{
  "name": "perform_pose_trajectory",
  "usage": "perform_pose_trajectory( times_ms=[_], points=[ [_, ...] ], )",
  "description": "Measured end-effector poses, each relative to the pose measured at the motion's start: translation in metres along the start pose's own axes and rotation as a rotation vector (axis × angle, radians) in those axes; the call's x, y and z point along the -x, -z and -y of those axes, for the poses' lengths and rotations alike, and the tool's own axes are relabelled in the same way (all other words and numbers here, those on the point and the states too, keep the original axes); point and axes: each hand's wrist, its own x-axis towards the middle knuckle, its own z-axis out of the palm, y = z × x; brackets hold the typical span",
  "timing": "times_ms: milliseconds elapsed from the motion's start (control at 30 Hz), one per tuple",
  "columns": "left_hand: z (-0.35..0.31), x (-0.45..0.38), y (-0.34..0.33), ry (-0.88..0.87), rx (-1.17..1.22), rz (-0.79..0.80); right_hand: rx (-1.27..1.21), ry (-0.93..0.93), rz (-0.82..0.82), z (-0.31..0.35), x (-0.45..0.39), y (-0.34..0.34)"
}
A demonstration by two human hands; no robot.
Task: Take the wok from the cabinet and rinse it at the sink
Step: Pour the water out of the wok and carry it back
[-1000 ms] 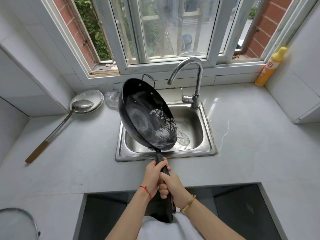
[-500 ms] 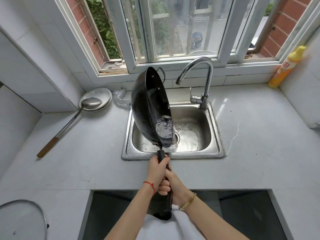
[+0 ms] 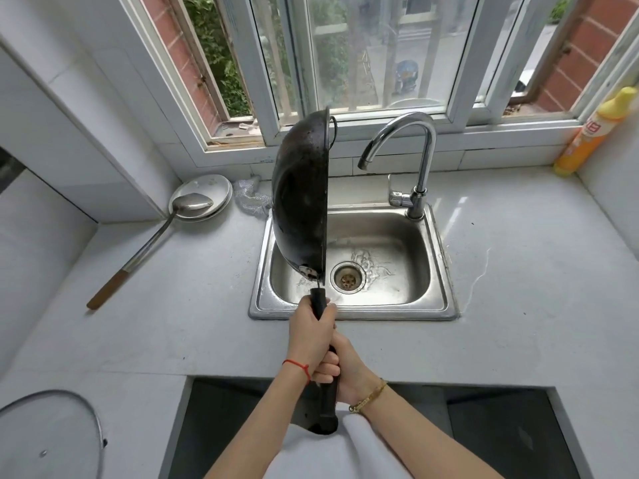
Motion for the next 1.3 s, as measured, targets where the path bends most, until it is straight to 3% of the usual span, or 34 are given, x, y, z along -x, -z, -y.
perform_pose_trajectory(
  times_ms=[433, 1300],
  points=[
    [-0.008, 0.006, 0.003, -0.021, -0.092, -0.080, -0.015, -0.022, 0.038, 0.004, 0.006, -0.004],
    [-0.008, 0.015, -0.001, 0.010, -0.094, -0.060, -0.068, -0.012, 0.061, -0.004, 0.007, 0.009]
  ],
)
